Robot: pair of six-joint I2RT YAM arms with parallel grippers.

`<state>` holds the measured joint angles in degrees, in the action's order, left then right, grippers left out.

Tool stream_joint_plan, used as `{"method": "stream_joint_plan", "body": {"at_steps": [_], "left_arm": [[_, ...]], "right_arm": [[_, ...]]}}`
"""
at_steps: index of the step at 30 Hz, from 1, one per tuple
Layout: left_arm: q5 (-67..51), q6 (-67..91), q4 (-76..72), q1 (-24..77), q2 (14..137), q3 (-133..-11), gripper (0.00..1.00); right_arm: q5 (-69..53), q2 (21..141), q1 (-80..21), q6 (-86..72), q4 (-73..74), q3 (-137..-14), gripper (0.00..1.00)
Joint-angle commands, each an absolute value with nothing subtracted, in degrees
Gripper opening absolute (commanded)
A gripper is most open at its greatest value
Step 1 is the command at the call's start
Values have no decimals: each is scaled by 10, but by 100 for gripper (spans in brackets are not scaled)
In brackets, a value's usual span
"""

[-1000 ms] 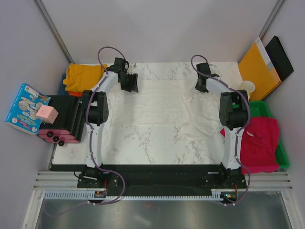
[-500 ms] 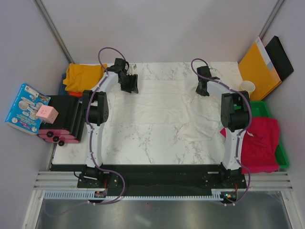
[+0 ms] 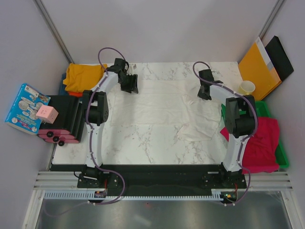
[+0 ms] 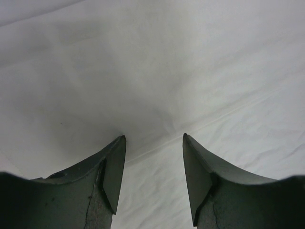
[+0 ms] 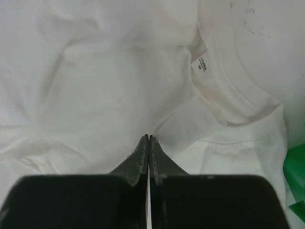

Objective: Fold and stack the t-shirts
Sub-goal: Fold the tshirt

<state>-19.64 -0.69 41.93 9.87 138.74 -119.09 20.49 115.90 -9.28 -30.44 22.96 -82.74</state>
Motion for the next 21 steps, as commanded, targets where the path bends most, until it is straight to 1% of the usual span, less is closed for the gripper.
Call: {"method": "stream_joint_plan", "body": {"at_steps": [1, 6, 10, 13, 14, 15, 19, 21], "left_arm": [[-206, -11, 446, 98, 1406, -1201, 58], [-207, -11, 446, 98, 1402, -1194, 58], [-208, -15, 446, 98, 1397, -1191, 58], [-209, -14, 446, 98, 1393, -1191, 58], [-208, -13, 446, 98, 1393, -1192, 58], [-207, -12, 446, 98, 1393, -1193, 58], [-208, -7, 446, 98, 1397, -1194, 58], [-207, -5, 446, 98, 1396, -1193, 58]], "right_arm": [[200, 1108, -97, -316, 220, -788, 0], [203, 1066, -98, -321, 211, -715, 0], [200, 998, -98, -322, 180, -687, 0], [198, 985, -100, -325, 177, -723, 7], [198, 989, -99, -325, 178, -749, 12], [199, 1001, -100, -325, 181, -762, 14], [203, 1057, -100, -321, 194, -817, 15], [202, 1097, -98, -318, 201, -838, 12]]}}
